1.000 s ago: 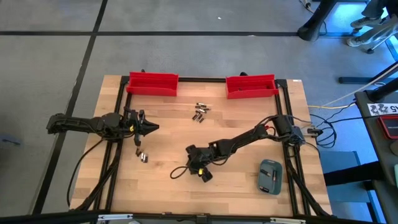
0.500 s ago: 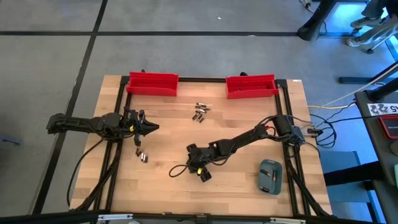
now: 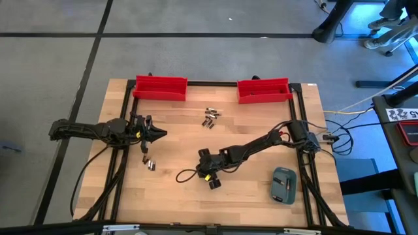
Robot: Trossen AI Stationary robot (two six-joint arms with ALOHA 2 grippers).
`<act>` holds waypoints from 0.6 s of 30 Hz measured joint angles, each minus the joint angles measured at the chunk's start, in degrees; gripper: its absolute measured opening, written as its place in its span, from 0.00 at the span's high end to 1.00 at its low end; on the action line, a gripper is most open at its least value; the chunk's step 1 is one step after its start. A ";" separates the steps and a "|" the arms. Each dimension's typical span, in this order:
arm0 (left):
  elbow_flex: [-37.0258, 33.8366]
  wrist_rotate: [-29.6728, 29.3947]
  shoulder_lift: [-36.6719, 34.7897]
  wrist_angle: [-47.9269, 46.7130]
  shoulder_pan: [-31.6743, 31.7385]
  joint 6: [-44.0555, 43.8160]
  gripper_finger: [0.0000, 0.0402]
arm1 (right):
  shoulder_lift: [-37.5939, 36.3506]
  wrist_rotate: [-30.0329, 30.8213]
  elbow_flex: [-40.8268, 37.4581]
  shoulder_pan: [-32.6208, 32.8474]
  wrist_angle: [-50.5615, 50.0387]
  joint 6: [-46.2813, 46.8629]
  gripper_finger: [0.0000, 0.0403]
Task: Sort batteries
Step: Put the small black battery into the right red bin
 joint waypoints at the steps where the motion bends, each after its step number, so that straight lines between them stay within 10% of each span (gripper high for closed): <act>1: 0.00 0.00 0.00 0.00 -0.02 0.00 0.95 | 0.00 0.24 0.00 -0.14 -0.04 0.07 0.58; 18: 0.00 0.00 0.04 0.00 -0.02 0.09 0.95 | 0.26 5.42 10.76 -6.61 -21.02 4.30 0.58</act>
